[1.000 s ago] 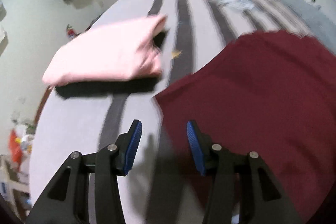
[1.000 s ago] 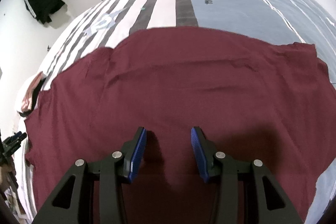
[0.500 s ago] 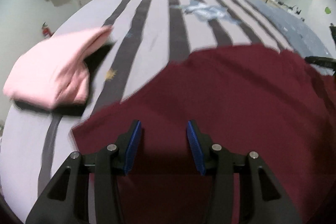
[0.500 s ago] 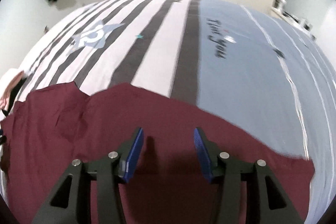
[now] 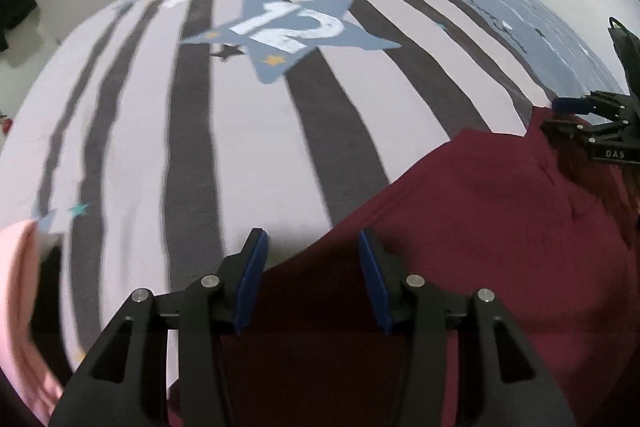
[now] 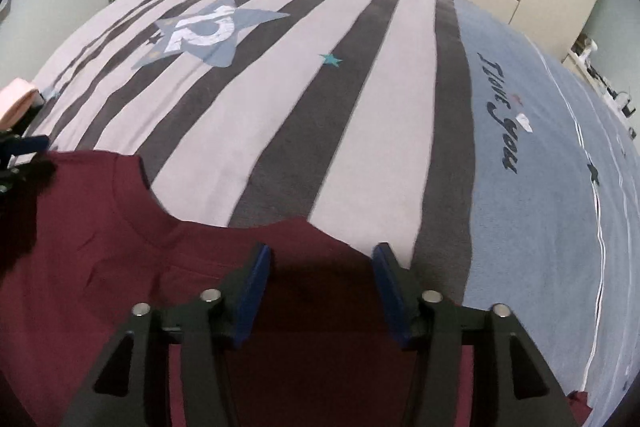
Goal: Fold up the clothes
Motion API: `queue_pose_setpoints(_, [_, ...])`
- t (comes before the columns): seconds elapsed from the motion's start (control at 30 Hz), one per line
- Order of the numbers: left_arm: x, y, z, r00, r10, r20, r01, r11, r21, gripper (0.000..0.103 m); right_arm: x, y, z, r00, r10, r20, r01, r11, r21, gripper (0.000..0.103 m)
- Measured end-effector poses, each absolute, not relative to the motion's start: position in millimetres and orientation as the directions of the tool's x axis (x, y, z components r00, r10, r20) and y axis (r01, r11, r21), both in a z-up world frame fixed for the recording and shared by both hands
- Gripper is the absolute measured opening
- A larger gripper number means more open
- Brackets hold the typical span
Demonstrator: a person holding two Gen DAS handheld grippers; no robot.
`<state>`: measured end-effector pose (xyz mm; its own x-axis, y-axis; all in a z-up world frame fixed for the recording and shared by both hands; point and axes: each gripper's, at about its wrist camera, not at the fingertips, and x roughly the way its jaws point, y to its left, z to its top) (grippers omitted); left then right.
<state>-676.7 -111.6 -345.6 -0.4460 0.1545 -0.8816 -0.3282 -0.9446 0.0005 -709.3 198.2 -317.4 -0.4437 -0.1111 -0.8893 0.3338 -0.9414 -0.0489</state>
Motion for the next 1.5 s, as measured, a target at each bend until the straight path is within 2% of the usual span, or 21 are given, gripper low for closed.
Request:
queue_pose_setpoints(0.1, [-679, -108, -353, -0.445, 0.15, -0.883, -0.335, -0.942, 0.009, 0.046, -710, 208, -320, -0.44, -0.129, -0.889, 0.324, -0.946, -0.023, 0.057])
queue_pose_setpoints(0.13, [-678, -108, -353, -0.448, 0.159, -0.88, -0.343, -0.939, 0.004, 0.044, -710, 208, -321, -0.438, -0.134, -0.889, 0.329, -0.944, -0.021, 0.057])
queue_pose_setpoints(0.17, [-676, -108, -352, -0.452, 0.168, -0.876, -0.351, -0.936, 0.001, 0.028, -710, 207, -322, -0.437, -0.137, -0.889, 0.336, -0.942, -0.02, 0.057])
queue_pose_setpoints(0.2, [-672, -105, -352, -0.462, 0.16, -0.872, -0.364, -0.931, 0.022, 0.017, -710, 207, -323, -0.436, -0.141, -0.889, 0.343, -0.939, -0.019, 0.051])
queue_pose_setpoints(0.23, [-667, -102, -351, -0.472, 0.153, -0.868, -0.377, -0.925, 0.042, 0.014, -710, 206, -323, -0.436, -0.148, -0.888, 0.349, -0.937, -0.015, 0.042])
queue_pose_setpoints(0.27, [-664, -100, -350, -0.48, 0.148, -0.865, -0.381, -0.923, 0.053, 0.007, -710, 206, -322, -0.436, -0.157, -0.886, 0.355, -0.935, -0.009, 0.036])
queue_pose_setpoints(0.33, [-663, -99, -346, -0.506, 0.126, -0.854, -0.353, -0.933, 0.072, 0.006, -711, 204, -318, -0.454, -0.149, -0.879, 0.348, -0.937, -0.021, 0.013])
queue_pose_setpoints(0.53, [-673, -92, -338, -0.543, 0.093, -0.835, -0.312, -0.945, 0.098, 0.005, -721, 203, -312, -0.49, -0.125, -0.863, 0.325, -0.945, -0.048, 0.009])
queue_pose_setpoints(0.77, [-677, -96, -343, -0.527, 0.114, -0.842, -0.321, -0.944, 0.073, 0.006, -734, 206, -318, -0.488, -0.093, -0.868, 0.294, -0.954, -0.064, 0.01])
queue_pose_setpoints(0.87, [-676, -125, -318, -0.562, 0.246, -0.79, -0.249, -0.961, -0.122, 0.008, -741, 209, -315, -0.49, -0.106, -0.865, 0.275, -0.961, -0.038, 0.016])
queue_pose_setpoints(0.93, [-672, -145, -294, -0.621, 0.275, -0.733, -0.199, -0.961, -0.193, 0.019, -743, 214, -303, -0.496, -0.135, -0.858, 0.25, -0.968, 0.007, 0.018])
queue_pose_setpoints(1.0, [-663, -168, -271, -0.68, 0.245, -0.691, -0.151, -0.969, -0.195, 0.021, -738, 223, -284, -0.544, -0.158, -0.824, 0.24, -0.97, 0.028, 0.022])
queue_pose_setpoints(1.03, [-656, -177, -263, -0.69, 0.218, -0.69, -0.135, -0.976, -0.173, 0.021, -734, 228, -273, -0.572, -0.162, -0.804, 0.239, -0.971, 0.025, 0.027])
queue_pose_setpoints(1.13, [-634, -185, -261, -0.671, 0.165, -0.723, -0.144, -0.985, -0.092, 0.021, -714, 247, -259, -0.596, -0.16, -0.787, 0.23, -0.973, 0.023, 0.028])
queue_pose_setpoints(1.33, [-588, -163, -297, -0.541, 0.167, -0.824, -0.271, -0.962, -0.017, 0.021, -660, 271, -275, -0.539, -0.16, -0.827, 0.243, -0.97, 0.03, 0.027])
queue_pose_setpoints(1.43, [-592, -166, -325, -0.502, 0.088, -0.86, -0.213, -0.977, 0.024, 0.021, -652, 276, -299, -0.493, -0.123, -0.861, 0.226, -0.974, 0.009, 0.027])
queue_pose_setpoints(1.5, [-596, -185, -336, -0.52, 0.041, -0.853, -0.142, -0.989, 0.038, 0.021, -654, 284, -314, -0.476, -0.092, -0.875, 0.19, -0.982, -0.001, 0.027])
